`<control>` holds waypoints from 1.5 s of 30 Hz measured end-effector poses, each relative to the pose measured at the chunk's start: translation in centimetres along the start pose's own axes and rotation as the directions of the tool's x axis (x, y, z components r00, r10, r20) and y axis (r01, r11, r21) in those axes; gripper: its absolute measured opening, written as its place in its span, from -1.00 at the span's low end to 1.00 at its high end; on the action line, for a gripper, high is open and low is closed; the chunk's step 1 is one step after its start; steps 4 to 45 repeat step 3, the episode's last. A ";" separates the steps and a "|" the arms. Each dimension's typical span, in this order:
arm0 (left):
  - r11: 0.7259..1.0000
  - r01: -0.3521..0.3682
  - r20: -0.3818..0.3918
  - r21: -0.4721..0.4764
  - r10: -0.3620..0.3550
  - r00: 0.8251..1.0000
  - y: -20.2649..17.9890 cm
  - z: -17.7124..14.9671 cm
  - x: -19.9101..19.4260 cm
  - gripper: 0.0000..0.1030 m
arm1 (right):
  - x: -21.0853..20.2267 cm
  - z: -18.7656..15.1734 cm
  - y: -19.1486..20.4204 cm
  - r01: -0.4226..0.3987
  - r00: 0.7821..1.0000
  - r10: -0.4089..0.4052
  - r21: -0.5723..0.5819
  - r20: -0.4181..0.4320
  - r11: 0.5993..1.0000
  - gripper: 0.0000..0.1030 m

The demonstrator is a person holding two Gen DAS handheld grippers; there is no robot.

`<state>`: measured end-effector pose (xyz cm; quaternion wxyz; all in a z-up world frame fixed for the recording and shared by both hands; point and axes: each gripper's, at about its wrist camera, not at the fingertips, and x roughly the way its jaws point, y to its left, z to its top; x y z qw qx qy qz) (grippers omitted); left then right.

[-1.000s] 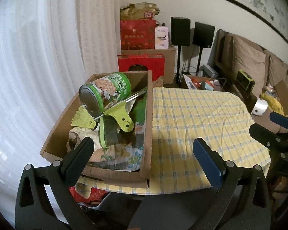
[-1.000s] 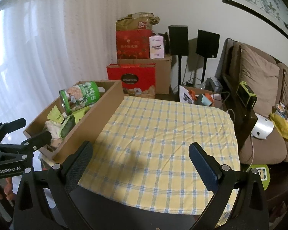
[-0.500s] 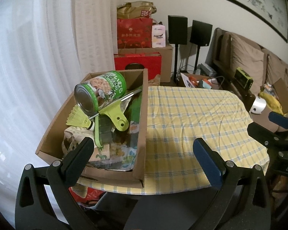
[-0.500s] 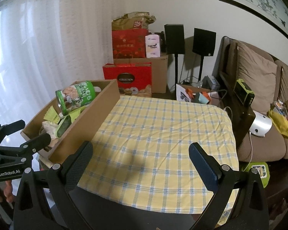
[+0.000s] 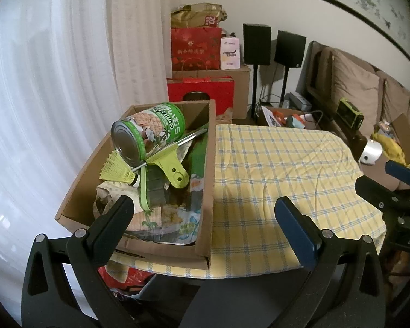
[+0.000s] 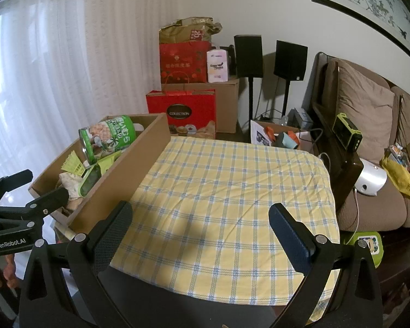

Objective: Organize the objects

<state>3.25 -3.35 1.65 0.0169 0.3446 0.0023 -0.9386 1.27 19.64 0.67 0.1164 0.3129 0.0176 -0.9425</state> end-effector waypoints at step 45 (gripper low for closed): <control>1.000 -0.006 -0.003 -0.002 0.006 1.000 0.1 0.1 0.0 1.00 | 0.0 0.0 0.0 -0.001 1.000 0.001 0.001 -0.001 1.000 0.96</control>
